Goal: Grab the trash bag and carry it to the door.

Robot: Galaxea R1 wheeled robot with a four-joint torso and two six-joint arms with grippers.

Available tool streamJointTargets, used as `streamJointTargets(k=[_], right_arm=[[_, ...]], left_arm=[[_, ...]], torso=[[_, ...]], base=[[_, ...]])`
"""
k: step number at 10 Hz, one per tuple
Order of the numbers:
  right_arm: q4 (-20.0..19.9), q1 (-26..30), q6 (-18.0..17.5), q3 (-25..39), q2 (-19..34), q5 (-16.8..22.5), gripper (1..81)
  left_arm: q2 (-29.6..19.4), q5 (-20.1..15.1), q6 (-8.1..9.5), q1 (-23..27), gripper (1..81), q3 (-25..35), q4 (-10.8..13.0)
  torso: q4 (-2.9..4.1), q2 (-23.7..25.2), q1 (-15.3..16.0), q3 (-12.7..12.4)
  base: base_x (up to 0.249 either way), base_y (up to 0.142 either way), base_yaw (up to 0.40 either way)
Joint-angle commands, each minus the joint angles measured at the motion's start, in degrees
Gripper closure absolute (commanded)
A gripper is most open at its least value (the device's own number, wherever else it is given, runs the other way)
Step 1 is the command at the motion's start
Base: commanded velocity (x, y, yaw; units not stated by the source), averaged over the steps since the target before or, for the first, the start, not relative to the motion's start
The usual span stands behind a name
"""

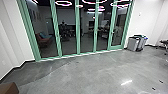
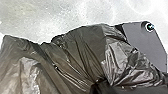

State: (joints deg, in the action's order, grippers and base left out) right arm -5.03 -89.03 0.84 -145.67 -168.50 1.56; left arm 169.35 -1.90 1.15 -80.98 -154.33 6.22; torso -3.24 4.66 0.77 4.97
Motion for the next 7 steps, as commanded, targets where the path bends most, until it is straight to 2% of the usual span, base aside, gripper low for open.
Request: streamJointTargets(k=[1, 7], right_arm=[[0.29, 2.49, 0.21, 0.22, 0.24, 3.80, 1.0], [0.20, 2.31, 0.21, 0.22, 0.24, 3.71, 1.0]], left_arm=[[-0.41, -3.02, -0.27, 3.33, 81.1, -0.18, 0.20], [-0.41, -3.02, -0.27, 3.33, 81.1, -0.18, 0.11]], torso=[[0.00, 0.00, 0.00, 0.00], [0.00, 0.00, 0.00, 0.00]], base=[[0.000, 0.000, -0.265], [0.000, 0.000, -0.245]])
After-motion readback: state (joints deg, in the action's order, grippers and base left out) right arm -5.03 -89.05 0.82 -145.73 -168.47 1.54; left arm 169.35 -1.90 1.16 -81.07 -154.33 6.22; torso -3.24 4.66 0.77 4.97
